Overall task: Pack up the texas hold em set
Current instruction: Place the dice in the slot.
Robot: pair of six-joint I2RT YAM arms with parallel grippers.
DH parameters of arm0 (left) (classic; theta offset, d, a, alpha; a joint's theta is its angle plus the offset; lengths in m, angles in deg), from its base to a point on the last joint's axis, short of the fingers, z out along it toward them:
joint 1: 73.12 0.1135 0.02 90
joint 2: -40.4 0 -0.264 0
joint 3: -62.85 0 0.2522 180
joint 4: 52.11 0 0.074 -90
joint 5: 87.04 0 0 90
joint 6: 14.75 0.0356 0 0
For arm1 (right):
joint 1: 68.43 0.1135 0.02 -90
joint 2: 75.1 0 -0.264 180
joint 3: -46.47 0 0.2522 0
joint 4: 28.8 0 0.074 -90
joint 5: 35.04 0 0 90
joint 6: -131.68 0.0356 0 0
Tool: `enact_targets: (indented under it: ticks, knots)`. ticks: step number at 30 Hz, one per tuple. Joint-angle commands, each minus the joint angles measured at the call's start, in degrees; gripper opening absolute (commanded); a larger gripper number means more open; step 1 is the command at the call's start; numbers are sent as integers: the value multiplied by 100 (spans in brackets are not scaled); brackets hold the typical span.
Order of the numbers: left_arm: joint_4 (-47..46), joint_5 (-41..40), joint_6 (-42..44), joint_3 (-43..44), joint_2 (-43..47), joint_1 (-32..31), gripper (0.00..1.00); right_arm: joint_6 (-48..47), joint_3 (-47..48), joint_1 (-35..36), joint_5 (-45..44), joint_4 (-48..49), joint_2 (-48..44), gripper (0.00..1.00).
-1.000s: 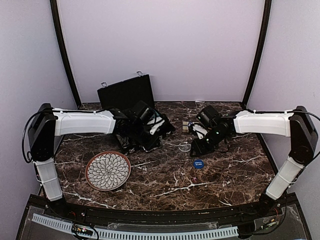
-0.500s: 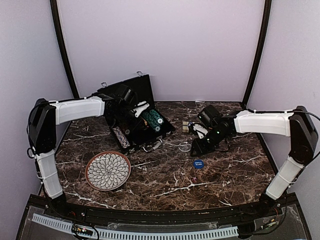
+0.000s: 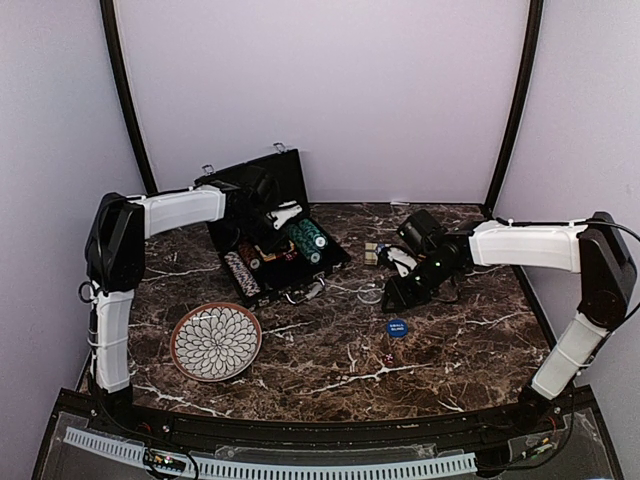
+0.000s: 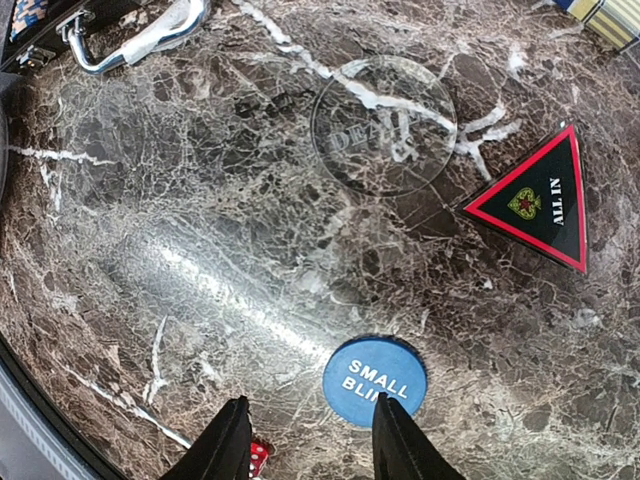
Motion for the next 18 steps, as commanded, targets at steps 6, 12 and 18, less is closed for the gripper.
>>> enact_targets:
  ticks: [6,12,18]
  knots:
    - [231,-287,312,261,-327,69,5,-49,-36,-59,2,16,-58,42]
    - [132,-475,329,320,-493,76,5,-41,-48,-58,-8,-23,-48,42]
    - [140,-592,353,412,-615,75,5,-28,-62,-58,-23,-68,-86,42]
